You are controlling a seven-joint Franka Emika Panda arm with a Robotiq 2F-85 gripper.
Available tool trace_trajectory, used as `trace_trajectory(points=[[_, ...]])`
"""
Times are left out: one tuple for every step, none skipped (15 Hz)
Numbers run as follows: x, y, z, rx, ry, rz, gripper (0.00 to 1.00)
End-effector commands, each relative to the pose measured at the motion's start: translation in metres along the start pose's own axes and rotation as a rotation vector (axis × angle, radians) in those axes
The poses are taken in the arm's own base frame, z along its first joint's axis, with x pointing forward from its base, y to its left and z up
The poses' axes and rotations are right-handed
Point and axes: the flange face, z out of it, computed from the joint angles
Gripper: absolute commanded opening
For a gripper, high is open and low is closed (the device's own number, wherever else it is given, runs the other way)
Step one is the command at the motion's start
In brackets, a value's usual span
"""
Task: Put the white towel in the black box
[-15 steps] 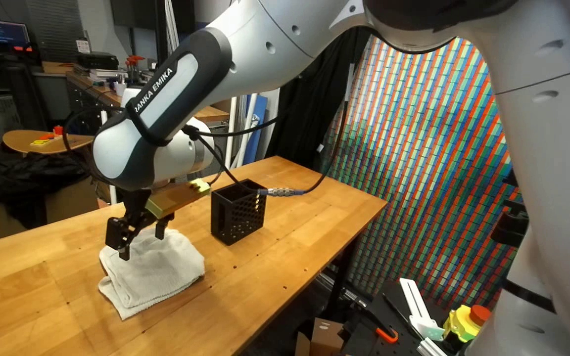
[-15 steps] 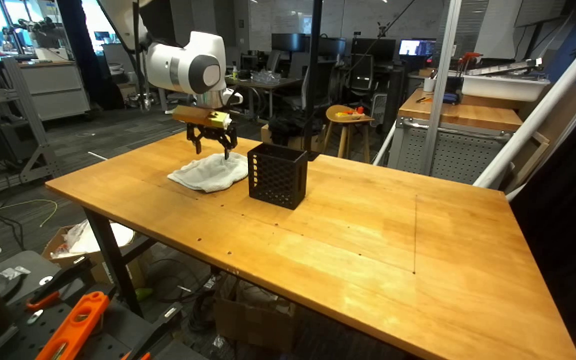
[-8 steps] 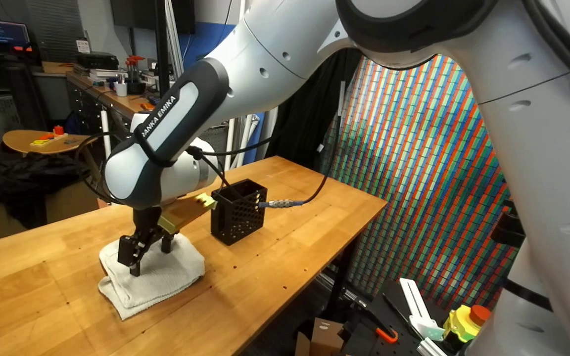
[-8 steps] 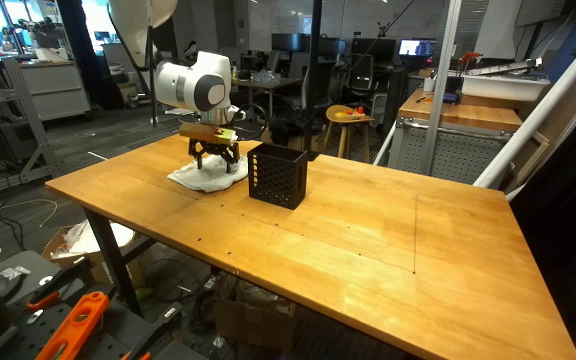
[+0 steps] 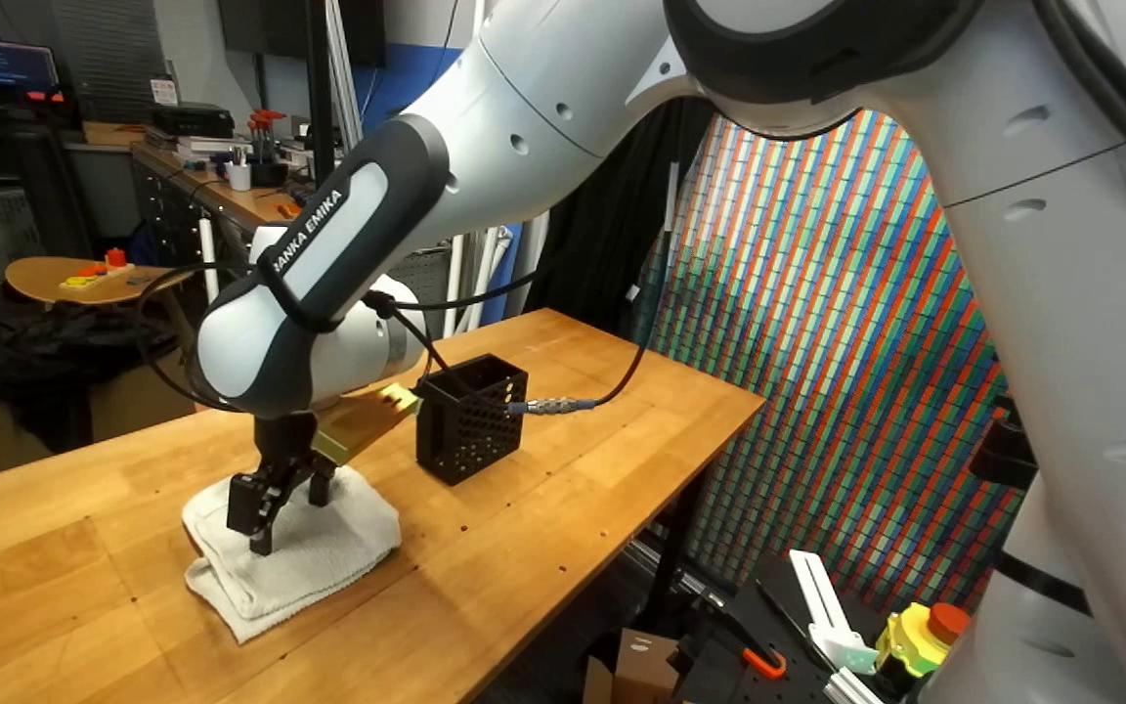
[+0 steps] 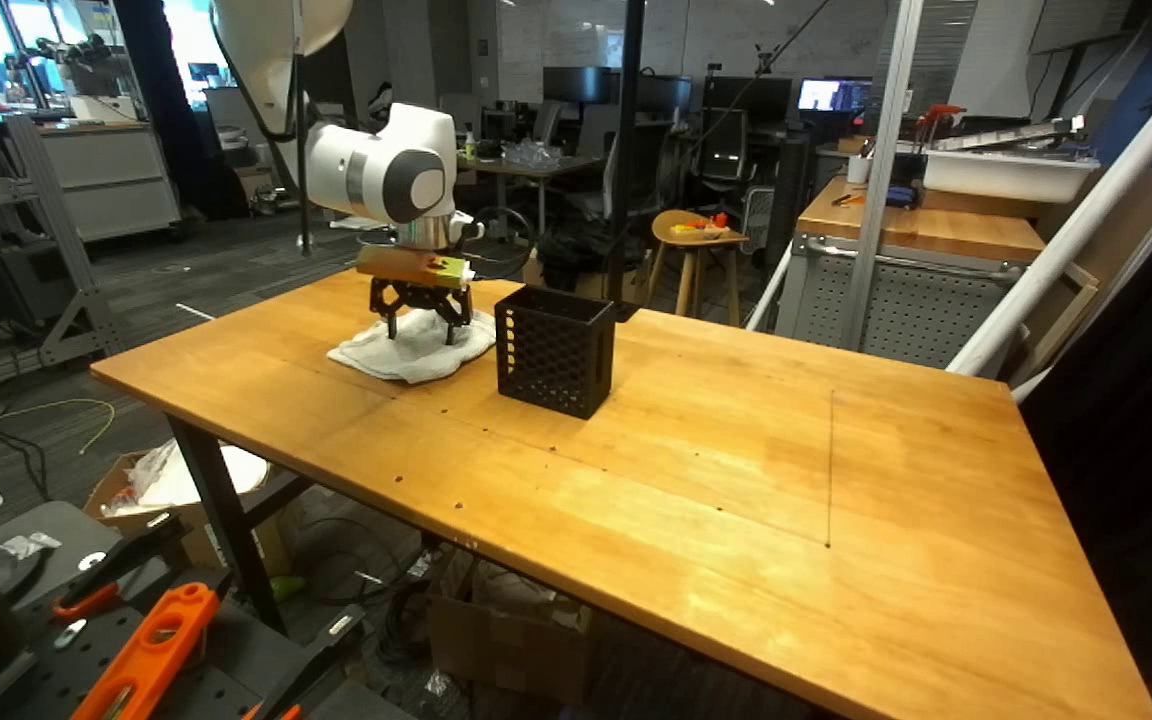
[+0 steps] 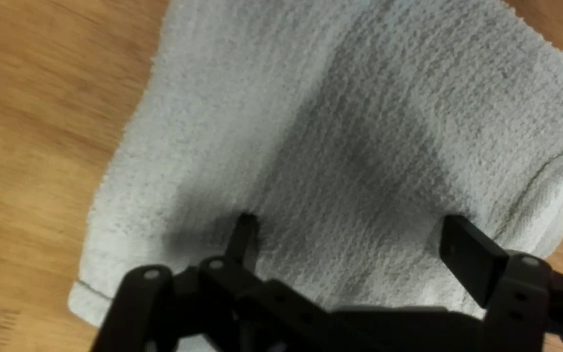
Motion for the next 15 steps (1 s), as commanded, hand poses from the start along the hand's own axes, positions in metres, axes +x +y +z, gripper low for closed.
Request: trace_trajectory(points=[[0.003, -0.002, 0.001, 0.013, 0.0, -0.034, 0.66], [0.004, -0.001, 0.001, 0.01, 0.002, -0.033, 0.59], [0.003, 0.0, 0.0, 0.009, 0.003, -0.032, 0.49], [0.003, 0.001, -0.001, 0.008, 0.004, -0.031, 0.42], [0.003, 0.001, -0.003, 0.008, 0.004, -0.031, 0.36], [0.003, 0.001, -0.005, 0.008, 0.006, -0.032, 0.28], [0.003, 0.001, -0.007, 0.007, 0.007, -0.032, 0.21], [0.002, 0.001, -0.01, 0.005, 0.007, -0.033, 0.12], [0.0, 0.001, -0.013, 0.003, 0.005, -0.034, 0.09], [-0.001, 0.002, -0.015, 0.001, 0.004, -0.034, 0.07], [-0.003, 0.003, -0.02, -0.001, 0.004, -0.035, 0.05], [-0.005, 0.004, -0.023, -0.002, 0.003, -0.035, 0.08], [-0.008, 0.006, -0.028, -0.005, 0.002, -0.034, 0.1], [-0.01, 0.007, -0.031, -0.008, 0.001, -0.032, 0.1], [-0.014, 0.009, -0.039, -0.012, 0.002, -0.028, 0.1]])
